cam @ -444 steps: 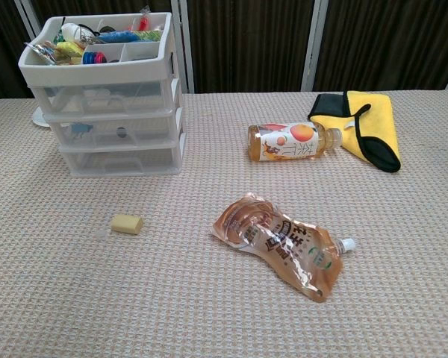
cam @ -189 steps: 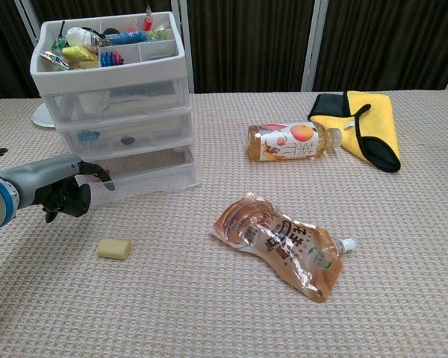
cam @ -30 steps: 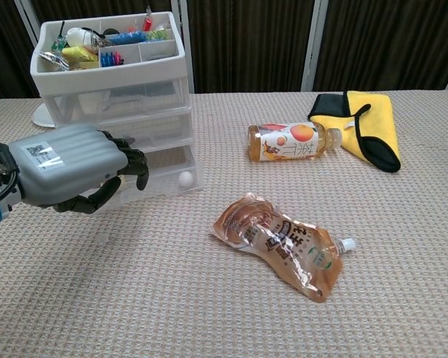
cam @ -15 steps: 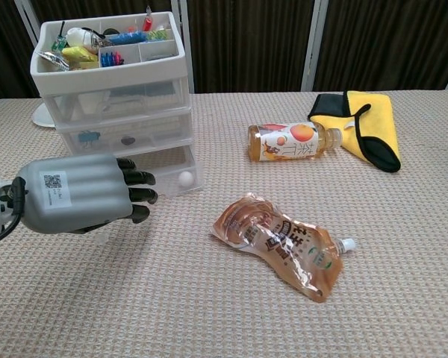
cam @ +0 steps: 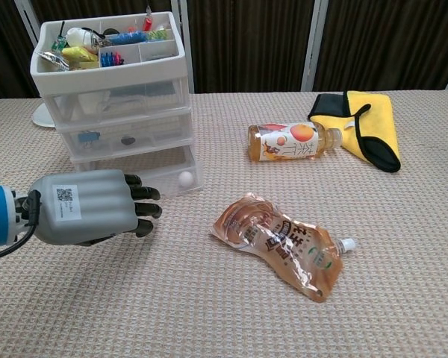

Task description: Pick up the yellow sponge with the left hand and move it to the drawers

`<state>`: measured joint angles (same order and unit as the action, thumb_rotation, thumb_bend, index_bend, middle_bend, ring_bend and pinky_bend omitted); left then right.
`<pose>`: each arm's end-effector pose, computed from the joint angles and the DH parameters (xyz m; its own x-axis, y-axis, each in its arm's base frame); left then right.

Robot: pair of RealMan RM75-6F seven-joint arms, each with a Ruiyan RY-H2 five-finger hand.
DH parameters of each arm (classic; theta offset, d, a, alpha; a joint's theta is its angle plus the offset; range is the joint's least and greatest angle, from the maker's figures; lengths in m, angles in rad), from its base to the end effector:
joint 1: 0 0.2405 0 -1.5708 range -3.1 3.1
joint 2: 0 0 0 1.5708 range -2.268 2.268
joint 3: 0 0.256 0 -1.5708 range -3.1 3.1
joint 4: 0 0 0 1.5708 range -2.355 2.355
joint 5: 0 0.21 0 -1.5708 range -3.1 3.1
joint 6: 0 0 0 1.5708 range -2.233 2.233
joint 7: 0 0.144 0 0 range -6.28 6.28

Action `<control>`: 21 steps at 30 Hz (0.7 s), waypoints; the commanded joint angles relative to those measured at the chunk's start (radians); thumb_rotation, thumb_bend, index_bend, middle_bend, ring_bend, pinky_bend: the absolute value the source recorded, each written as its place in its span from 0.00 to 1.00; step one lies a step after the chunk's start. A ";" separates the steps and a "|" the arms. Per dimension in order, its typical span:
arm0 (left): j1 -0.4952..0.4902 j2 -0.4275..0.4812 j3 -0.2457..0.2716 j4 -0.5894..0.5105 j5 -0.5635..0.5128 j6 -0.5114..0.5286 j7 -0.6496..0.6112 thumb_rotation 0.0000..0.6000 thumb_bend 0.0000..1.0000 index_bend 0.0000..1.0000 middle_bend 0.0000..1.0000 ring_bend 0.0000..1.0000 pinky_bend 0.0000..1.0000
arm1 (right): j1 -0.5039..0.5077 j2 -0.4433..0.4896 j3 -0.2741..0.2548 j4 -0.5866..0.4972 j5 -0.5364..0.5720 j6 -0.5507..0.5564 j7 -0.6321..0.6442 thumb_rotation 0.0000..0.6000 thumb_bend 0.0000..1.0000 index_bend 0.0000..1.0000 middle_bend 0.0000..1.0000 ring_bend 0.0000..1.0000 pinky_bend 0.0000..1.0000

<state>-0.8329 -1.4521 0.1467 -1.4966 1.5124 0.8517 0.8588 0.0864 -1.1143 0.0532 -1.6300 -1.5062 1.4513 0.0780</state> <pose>-0.1692 0.2791 -0.0396 0.9339 -0.2356 0.2690 -0.0211 -0.7872 -0.6163 -0.3082 -0.1818 0.1545 0.3104 -0.0345 0.9500 -0.9506 -0.0158 0.3100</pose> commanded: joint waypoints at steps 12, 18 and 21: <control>0.018 -0.034 -0.027 0.061 -0.031 -0.014 -0.021 1.00 0.92 0.36 0.19 0.12 0.24 | -0.001 -0.001 0.001 0.004 -0.005 0.007 0.007 1.00 0.00 0.08 0.00 0.00 0.00; 0.027 -0.030 -0.034 0.074 -0.049 -0.014 -0.016 1.00 0.92 0.36 0.19 0.12 0.24 | -0.001 -0.004 0.001 0.006 -0.005 0.008 0.007 1.00 0.00 0.08 0.00 0.00 0.00; 0.032 -0.028 -0.040 0.081 -0.060 -0.011 -0.013 1.00 0.92 0.36 0.19 0.12 0.24 | -0.002 -0.004 0.001 0.005 -0.006 0.009 0.006 1.00 0.00 0.08 0.00 0.00 0.00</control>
<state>-0.8026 -1.4805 0.1084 -1.4172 1.4553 0.8396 0.8457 0.0845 -1.1182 0.0542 -1.6249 -1.5125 1.4607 0.0840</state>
